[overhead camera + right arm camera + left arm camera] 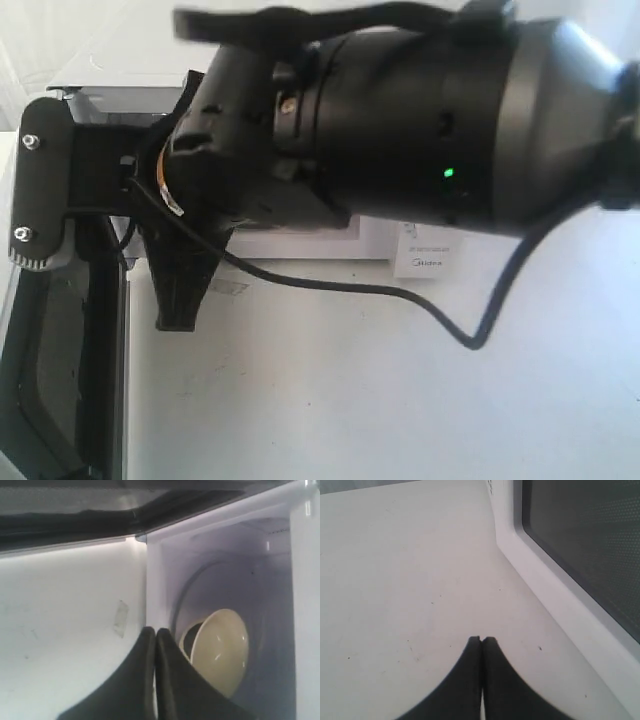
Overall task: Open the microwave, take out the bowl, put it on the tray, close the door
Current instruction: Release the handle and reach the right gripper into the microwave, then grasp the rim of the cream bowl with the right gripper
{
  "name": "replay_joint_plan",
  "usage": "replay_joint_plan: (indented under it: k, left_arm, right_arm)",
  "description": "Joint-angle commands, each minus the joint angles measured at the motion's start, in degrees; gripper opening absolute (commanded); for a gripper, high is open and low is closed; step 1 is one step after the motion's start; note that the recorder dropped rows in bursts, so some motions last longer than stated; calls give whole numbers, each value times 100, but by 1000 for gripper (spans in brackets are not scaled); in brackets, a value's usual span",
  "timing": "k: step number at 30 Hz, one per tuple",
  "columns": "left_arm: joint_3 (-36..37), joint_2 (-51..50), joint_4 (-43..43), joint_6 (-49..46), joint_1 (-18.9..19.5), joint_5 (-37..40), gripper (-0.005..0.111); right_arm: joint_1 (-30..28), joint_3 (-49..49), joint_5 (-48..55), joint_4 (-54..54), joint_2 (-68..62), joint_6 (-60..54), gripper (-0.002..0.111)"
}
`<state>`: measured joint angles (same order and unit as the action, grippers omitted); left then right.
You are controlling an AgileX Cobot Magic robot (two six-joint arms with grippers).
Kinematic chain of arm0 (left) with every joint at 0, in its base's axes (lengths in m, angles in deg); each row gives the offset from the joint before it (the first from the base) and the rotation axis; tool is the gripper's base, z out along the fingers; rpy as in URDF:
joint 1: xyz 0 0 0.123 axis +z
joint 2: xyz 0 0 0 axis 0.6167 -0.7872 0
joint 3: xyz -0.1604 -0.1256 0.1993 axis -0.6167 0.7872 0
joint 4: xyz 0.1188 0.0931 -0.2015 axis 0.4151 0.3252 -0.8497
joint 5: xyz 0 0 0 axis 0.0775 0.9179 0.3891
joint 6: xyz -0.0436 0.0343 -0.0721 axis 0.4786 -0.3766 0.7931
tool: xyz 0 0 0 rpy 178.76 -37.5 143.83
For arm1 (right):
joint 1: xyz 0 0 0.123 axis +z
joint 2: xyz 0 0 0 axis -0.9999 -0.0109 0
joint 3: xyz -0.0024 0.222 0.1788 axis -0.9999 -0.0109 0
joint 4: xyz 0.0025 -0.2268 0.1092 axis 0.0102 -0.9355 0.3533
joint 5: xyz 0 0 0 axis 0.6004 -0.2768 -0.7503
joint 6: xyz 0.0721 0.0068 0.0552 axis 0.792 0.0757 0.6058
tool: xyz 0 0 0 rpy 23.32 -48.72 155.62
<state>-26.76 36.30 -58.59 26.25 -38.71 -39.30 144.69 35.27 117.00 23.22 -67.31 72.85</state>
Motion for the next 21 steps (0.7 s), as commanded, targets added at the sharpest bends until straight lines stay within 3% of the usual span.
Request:
replay_joint_plan:
  k: [1, 6, 11, 16, 18, 21]
  left_arm:
    - [18, 29, -65, -16, -10, 19, 0]
    - [18, 29, -65, -16, -10, 19, 0]
    - [18, 29, -65, -16, -10, 19, 0]
    - [18, 29, -65, -16, -10, 19, 0]
    - [18, 29, -65, -16, -10, 19, 0]
    - [18, 29, -65, -16, -10, 19, 0]
  right_arm:
    - [2, 8, 337, -1290, -452, 625, 0]
    - [-10, 8, 554, -1867, -959, 757, 0]
    - [-140, 8, 478, -2492, -1281, 2018, 0]
    - [-346, 8, 492, -2532, -1311, 2303, 1]
    - [-415, 8, 492, -2546, -1311, 2292, 6]
    - [-494, 8, 474, -2532, -1311, 2292, 23]
